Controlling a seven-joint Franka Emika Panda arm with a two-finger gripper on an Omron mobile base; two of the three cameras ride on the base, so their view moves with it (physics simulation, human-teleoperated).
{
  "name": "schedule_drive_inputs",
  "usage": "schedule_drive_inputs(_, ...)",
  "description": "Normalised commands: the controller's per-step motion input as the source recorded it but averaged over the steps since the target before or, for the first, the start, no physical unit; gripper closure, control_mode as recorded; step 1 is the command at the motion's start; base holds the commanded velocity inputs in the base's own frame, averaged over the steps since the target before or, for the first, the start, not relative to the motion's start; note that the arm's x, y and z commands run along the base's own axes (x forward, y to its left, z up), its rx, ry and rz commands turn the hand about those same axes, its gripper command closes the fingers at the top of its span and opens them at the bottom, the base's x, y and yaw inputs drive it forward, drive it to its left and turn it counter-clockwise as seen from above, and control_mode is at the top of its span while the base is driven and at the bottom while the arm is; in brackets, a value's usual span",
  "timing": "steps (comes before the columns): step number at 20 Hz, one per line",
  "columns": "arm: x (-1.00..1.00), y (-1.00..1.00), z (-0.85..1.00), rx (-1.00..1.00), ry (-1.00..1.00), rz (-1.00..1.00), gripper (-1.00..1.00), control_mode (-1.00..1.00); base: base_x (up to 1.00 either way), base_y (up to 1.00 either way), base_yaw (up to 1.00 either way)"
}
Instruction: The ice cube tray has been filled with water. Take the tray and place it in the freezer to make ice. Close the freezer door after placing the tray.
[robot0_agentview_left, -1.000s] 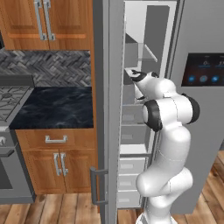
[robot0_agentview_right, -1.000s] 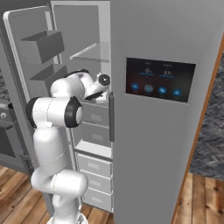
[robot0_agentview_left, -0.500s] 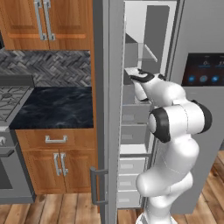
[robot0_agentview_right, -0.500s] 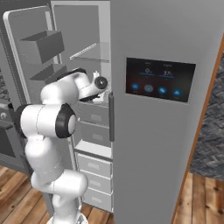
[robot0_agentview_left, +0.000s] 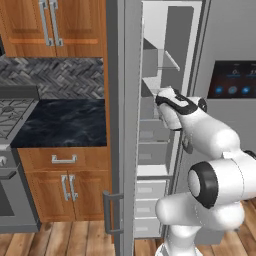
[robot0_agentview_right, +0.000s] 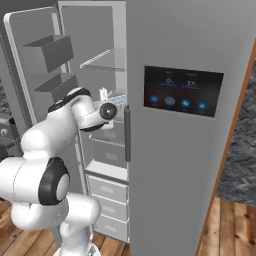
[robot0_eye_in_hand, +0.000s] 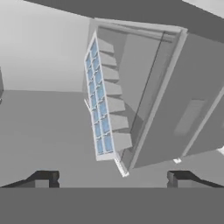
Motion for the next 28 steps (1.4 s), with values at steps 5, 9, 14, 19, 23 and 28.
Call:
schedule_drive_inputs(5,-0.60,-0.07,0.99,0.00,0.05,0.01,-1.00,-1.00,0.00,0.00,0.00)
schedule_drive_inputs(9,-0.67,0.00,0.98,0.00,0.15,0.02,-1.00,-1.00,0.00,0.00,0.00)
schedule_drive_inputs(14,-0.65,-0.01,0.60,0.00,0.23,0.00,-1.00,-1.00,0.00,0.00,0.00)
schedule_drive_inputs(19,-0.92,-0.10,0.04,0.00,0.05,-0.03,-1.00,-1.00,0.00,0.00,0.00)
schedule_drive_inputs(23,-0.82,-0.01,-0.13,0.00,0.00,-0.06,-1.00,-1.00,0.00,0.00,0.00)
schedule_drive_inputs(28,-0.31,0.00,-0.01,0.00,-0.04,-0.02,-1.00,1.00,-0.15,0.00,-0.01)
